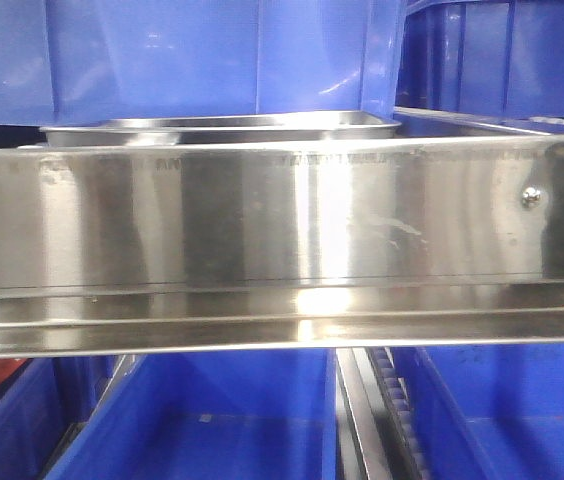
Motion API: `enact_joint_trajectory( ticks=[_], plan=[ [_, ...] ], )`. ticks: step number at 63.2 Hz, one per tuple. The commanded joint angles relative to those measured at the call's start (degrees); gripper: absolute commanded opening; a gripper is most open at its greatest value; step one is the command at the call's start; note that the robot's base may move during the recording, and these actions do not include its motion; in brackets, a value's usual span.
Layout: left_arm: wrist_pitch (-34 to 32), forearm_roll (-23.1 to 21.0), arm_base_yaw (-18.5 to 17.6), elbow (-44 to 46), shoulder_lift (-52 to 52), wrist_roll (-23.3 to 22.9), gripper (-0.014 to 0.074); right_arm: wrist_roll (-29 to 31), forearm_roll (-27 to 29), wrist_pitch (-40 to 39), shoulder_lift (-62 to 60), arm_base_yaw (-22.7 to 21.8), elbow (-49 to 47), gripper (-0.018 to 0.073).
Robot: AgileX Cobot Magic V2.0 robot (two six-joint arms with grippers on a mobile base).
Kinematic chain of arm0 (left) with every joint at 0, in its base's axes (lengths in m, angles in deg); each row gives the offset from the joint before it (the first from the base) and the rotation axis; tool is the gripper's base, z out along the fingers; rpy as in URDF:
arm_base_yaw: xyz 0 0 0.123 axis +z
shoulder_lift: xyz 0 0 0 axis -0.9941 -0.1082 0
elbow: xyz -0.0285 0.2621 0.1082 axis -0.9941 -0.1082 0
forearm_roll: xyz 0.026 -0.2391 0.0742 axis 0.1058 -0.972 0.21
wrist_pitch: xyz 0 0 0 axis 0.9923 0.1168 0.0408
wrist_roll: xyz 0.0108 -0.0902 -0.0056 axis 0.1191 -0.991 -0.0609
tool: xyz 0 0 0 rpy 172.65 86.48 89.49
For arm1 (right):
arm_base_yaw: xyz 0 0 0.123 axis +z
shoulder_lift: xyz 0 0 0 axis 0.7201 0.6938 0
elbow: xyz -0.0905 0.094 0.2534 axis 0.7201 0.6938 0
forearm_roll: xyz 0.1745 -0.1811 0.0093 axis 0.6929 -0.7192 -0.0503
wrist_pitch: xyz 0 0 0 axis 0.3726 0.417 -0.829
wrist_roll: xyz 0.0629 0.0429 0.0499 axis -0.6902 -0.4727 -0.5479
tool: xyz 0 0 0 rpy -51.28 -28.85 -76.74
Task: Stack silver trays without gaps
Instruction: 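Lower both grippers and grasp the silver tray's opposite rims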
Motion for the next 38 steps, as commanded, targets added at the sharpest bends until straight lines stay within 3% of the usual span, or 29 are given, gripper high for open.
enact_joint_trajectory(
  ticks=[1, 12, 21, 31, 38],
  plan=[
    [4.8, -0.1, -0.3, 2.4, -3.9, 1.3, 0.0330, 0.0, 0.4, 0.4, 2.6, 1.7, -3.7, 0.0249],
    [7.0, 1.1, -0.3, 6.0, -10.5, 1.3, 0.0330, -2.5, -3.8, 4.4, 9.0, 4.8, -9.3, 0.0249],
    [7.0, 1.9, -3.3, 7.3, -13.5, 1.3, 0.0330, -6.2, -9.6, 6.2, 12.7, 6.9, -10.9, 0.0249],
    [3.6, 7.7, -9.1, 8.2, -16.4, -0.9, 0.0325, -8.2, -11.0, 6.3, 15.4, 8.9, -11.0, 0.0249],
    [2.9, 10.8, -10.2, 8.2, -18.1, -2.9, 0.0314, -9.8, -13.4, 6.3, 16.4, 9.9, -11.1, 0.0249]
  ],
)
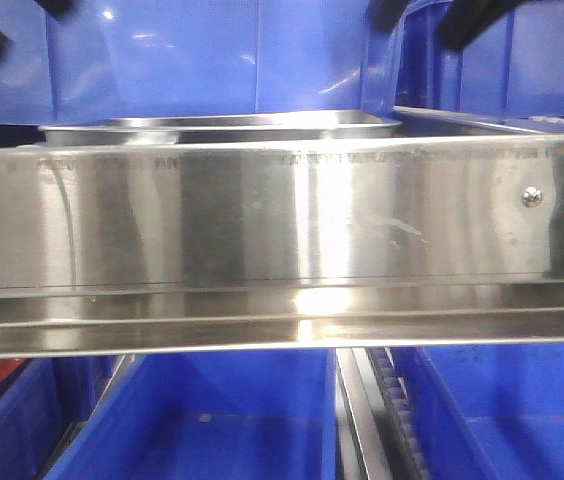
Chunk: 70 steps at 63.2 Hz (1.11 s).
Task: Stack silver trays without gaps
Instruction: 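Lower both grippers and grasp the silver tray's opposite rims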
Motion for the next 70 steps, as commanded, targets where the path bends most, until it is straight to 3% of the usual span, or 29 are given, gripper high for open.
enact_joint_trajectory(
  ticks=[1, 16, 30, 70],
  plan=[
    [-1.5, 2.6, -1.0, 0.6, -1.3, -1.6, 0.0314, -1.9, -3.2, -0.5, 0.8, 0.9, -0.7, 0.0249],
    [0.1, 3.0, -0.6, 3.5, -7.5, -2.0, 0.0314, -3.3, -5.5, 0.9, 4.2, 1.2, -3.7, 0.0249],
    [6.1, 4.0, -0.6, 9.3, -13.4, -2.3, 0.0321, -3.5, -5.5, 4.7, 9.0, 1.2, -9.2, 0.0249],
    [2.9, 8.4, -0.6, 9.8, -15.8, -4.6, 0.0321, -3.6, -6.4, 0.5, 13.6, 1.1, -9.7, 0.0249]
  ],
)
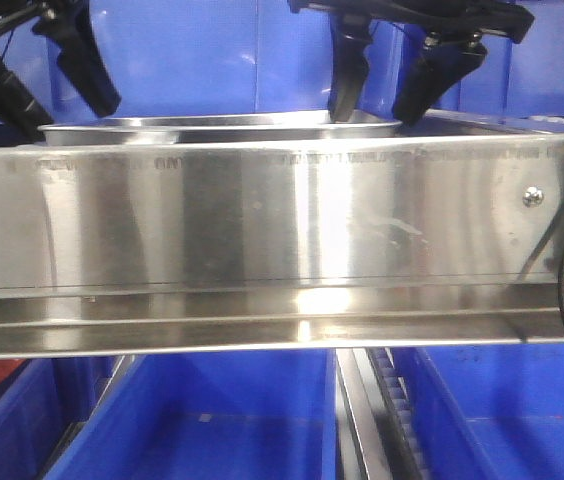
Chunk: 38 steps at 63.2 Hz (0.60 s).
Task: Stack silver trays without gaps
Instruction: 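Lower both grippers and grasp the silver tray's opposite rims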
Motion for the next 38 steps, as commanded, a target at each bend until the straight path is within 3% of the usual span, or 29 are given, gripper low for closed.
enact_joint_trajectory(
  ticks=[1, 38],
  plan=[
    [-0.6, 0.1, -0.1, 0.5, -1.0, -0.5, 0.0321, 0.0, -1.1, -1.9, -0.1, -0.1, -0.6, 0.0249],
    [-5.5, -2.2, -0.1, 0.9, -3.7, -0.5, 0.0321, -1.8, -1.6, -4.1, 1.5, -0.2, -0.6, 0.0249]
  ],
)
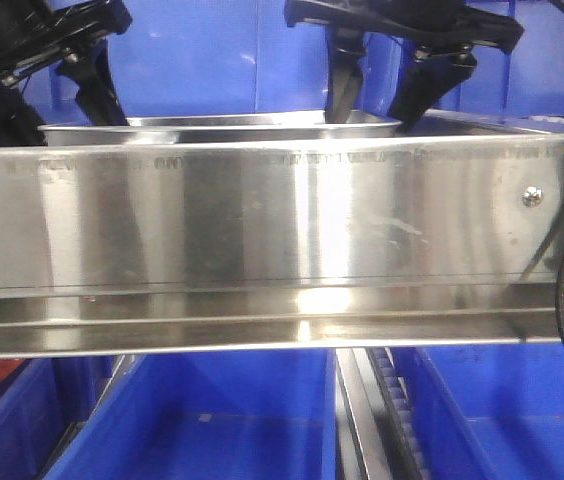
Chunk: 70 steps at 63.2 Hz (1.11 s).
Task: Stack silver trays without gaps
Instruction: 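Lower both grippers and grasp the silver tray's opposite rims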
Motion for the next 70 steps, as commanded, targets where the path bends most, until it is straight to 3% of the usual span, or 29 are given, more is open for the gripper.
enact_joint_trajectory(
  ticks=[1, 6, 41, 48, 57, 65, 70],
  plan=[
    [-2.5, -1.7, -0.1, 0.4, 0.3, -0.4, 0.0321, -0.2, -0.6, -1.8, -0.1, -0.2, -0.5, 0.0249],
    [-3.2, -3.3, -0.1, 0.4, 0.2, -0.4, 0.0321, -0.3, -0.6, -1.7, 0.4, -0.2, -0.5, 0.0249],
    [-4.7, -3.0, -0.1, 0.4, -1.3, -0.4, 0.0312, -1.2, 0.5, -1.0, 2.8, -0.2, -0.5, 0.0232],
    [-4.6, -3.2, -0.1, 0.4, -1.3, -0.4, 0.0215, -1.3, 0.5, -0.2, 2.8, -0.2, -0.5, 0.0171],
    [-4.6, -3.6, -0.1, 0.4, -1.3, -0.4, -0.0032, -1.3, 0.5, 0.9, 2.8, -0.2, -0.5, 0.0026],
    [-4.3, -3.6, -0.1, 0.4, -1.3, -0.4, -0.0003, -1.3, 0.5, 1.7, 2.8, -0.2, -0.5, -0.0085],
    [-3.3, -3.6, -0.1, 0.4, -1.3, -0.4, -0.0018, -1.3, 0.5, 2.1, 2.8, -0.2, -0.5, -0.0080]
  ],
)
